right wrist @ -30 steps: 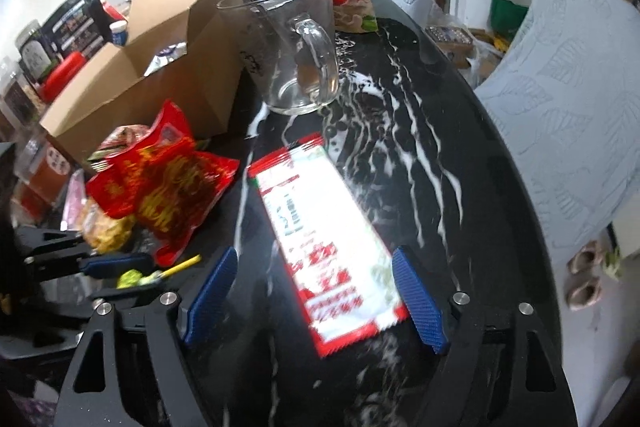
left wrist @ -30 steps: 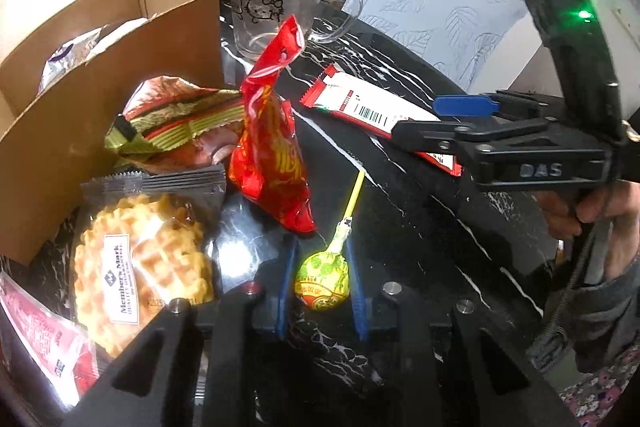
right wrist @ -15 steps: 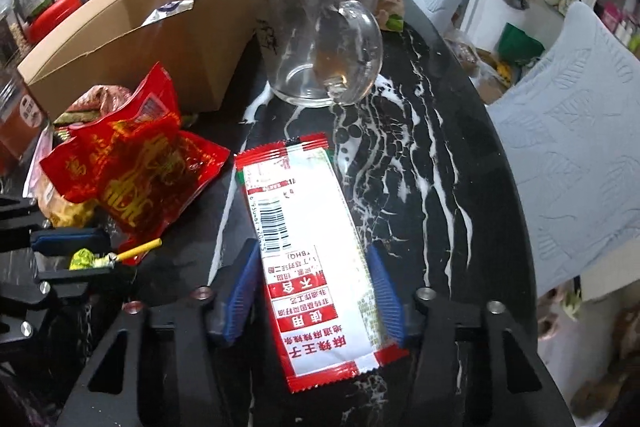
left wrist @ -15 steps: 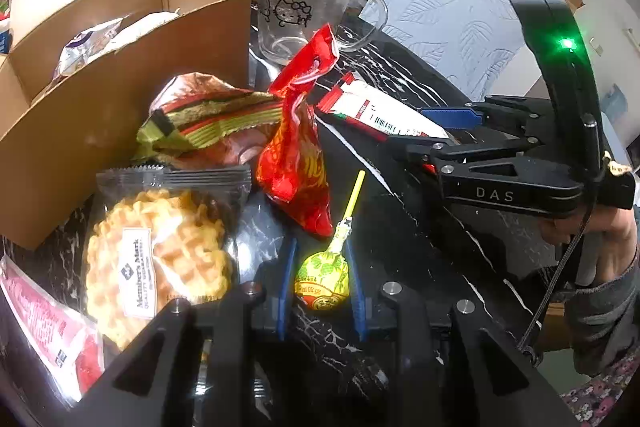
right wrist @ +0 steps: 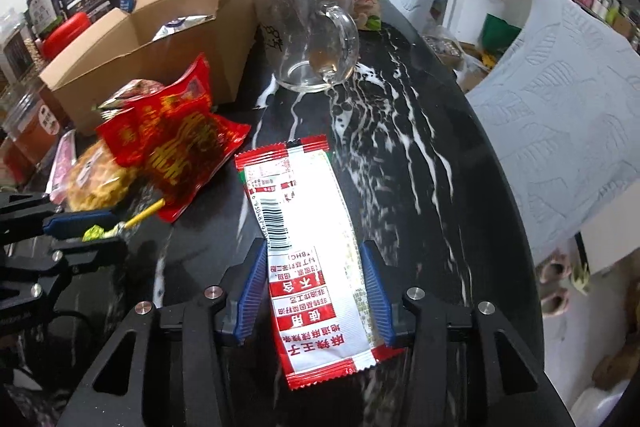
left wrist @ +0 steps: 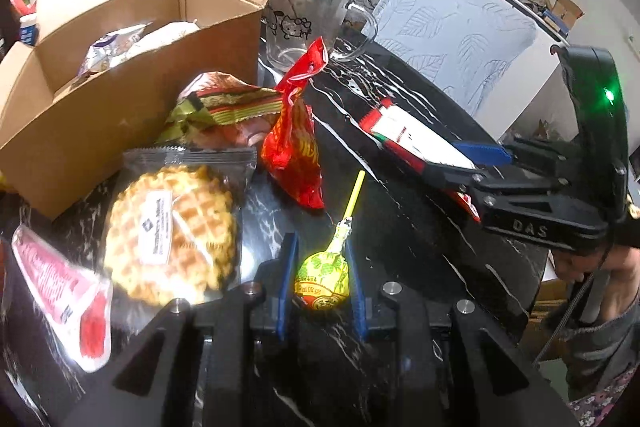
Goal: Organize snacks
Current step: 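Grasp the red-and-white strip packet with the right tool while the left tool grasps the lollipop, then lift and carry the strip packet and lollipop over the cardboard box with both tools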
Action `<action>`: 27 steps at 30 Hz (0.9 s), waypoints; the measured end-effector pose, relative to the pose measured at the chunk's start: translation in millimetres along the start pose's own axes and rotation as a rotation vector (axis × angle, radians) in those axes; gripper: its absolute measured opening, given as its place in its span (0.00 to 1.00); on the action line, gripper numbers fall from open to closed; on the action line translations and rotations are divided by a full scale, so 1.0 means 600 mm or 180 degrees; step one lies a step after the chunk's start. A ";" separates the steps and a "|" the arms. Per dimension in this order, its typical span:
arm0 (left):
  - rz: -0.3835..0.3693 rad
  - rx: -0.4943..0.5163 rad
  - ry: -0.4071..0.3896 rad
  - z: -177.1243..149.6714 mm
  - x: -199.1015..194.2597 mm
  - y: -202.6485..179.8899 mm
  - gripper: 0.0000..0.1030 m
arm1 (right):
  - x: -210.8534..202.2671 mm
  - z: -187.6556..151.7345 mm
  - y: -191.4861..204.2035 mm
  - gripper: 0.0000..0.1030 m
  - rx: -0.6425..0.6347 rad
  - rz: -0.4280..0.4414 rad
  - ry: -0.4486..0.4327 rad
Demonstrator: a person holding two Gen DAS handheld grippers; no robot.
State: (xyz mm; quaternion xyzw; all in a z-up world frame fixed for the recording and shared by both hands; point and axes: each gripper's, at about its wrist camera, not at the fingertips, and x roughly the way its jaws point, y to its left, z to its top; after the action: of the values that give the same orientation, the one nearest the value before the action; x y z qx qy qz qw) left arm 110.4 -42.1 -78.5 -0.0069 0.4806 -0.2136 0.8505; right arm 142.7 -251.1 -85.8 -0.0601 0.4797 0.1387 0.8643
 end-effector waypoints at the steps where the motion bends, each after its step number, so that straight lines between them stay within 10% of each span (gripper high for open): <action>1: 0.0003 -0.0007 -0.0016 -0.003 -0.004 -0.001 0.23 | -0.007 -0.006 0.001 0.45 0.0018 0.0008 -0.0010; 27: 0.0377 -0.0317 -0.0799 -0.056 -0.185 0.024 0.23 | -0.141 -0.069 0.134 0.45 0.0028 0.0530 -0.0489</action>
State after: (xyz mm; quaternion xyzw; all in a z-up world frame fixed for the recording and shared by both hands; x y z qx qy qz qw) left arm 38.4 19.0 -9.1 -0.0474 0.3800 -0.1364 0.9136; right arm 42.7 -199.5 -34.3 -0.0055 0.4160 0.2122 0.8842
